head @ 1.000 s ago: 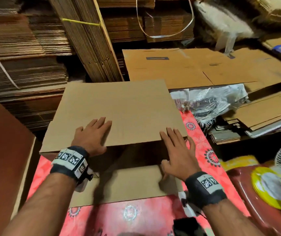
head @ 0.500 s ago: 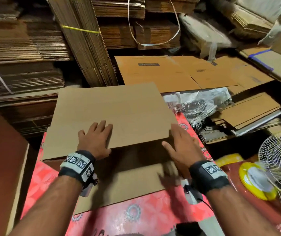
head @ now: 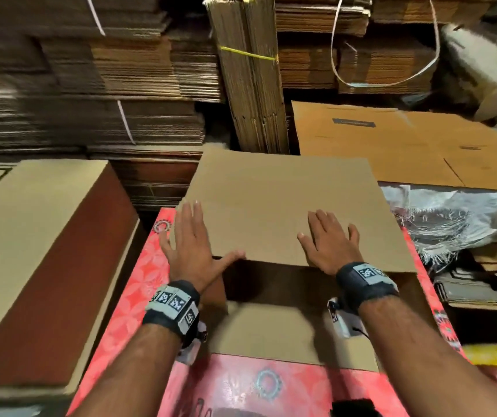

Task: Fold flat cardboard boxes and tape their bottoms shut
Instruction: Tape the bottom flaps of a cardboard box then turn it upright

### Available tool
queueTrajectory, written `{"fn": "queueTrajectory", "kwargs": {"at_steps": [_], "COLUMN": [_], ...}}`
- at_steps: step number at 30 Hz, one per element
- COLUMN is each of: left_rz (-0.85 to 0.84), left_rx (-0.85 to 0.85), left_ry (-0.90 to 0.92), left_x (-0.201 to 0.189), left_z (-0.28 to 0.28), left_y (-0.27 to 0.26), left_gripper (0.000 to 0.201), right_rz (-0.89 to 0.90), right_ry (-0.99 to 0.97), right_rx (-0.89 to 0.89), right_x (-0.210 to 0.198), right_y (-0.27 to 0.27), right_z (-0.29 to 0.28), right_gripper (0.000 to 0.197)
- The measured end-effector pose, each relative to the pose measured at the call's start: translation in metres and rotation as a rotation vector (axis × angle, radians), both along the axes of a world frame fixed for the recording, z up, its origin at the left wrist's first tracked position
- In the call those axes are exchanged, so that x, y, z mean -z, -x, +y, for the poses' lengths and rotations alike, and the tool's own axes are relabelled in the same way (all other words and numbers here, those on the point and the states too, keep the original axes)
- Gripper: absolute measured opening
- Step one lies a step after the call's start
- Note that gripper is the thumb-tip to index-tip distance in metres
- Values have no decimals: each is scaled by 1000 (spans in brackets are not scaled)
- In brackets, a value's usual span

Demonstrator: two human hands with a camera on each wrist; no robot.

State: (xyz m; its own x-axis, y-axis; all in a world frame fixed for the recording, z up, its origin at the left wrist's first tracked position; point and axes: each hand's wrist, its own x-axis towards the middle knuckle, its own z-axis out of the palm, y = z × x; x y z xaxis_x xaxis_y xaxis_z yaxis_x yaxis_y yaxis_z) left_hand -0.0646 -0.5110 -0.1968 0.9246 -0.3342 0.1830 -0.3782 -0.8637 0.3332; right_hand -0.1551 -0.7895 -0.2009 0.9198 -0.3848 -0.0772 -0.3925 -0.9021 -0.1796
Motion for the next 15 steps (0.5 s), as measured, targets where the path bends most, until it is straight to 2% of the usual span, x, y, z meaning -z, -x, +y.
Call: {"fn": "queueTrajectory", "kwargs": {"at_steps": [4,7,10,11,12,14,15], "left_rz": [182,258,384,445,477,406,345], "left_rx": [-161,-138,-70,-79,-111,-185,-198], "left_ry": [77,140,242,274,277,222,215], "left_x": [4,4,10,12,13,16,17], "left_z": [13,24,57,73,90,112,116], "left_y": [2,4,0,-2,-3,0,5], "left_gripper": [148,149,134,122,101,44,25], "right_rz": [-29,-20,-34,-35,-36,-37,-37], "right_ry": [-11,-25,-19,-16,-15,-17,-19], "right_rx": [-11,-17,-30,-33,-34,-37,-40], "right_x": [3,3,3,3,4,5,5], "right_y": [-4,-2,0,1,2,3,3], "right_z": [0,-1,-8,-11,-13,-16,-15], "right_gripper": [66,66,65,64,64,64,64]}}
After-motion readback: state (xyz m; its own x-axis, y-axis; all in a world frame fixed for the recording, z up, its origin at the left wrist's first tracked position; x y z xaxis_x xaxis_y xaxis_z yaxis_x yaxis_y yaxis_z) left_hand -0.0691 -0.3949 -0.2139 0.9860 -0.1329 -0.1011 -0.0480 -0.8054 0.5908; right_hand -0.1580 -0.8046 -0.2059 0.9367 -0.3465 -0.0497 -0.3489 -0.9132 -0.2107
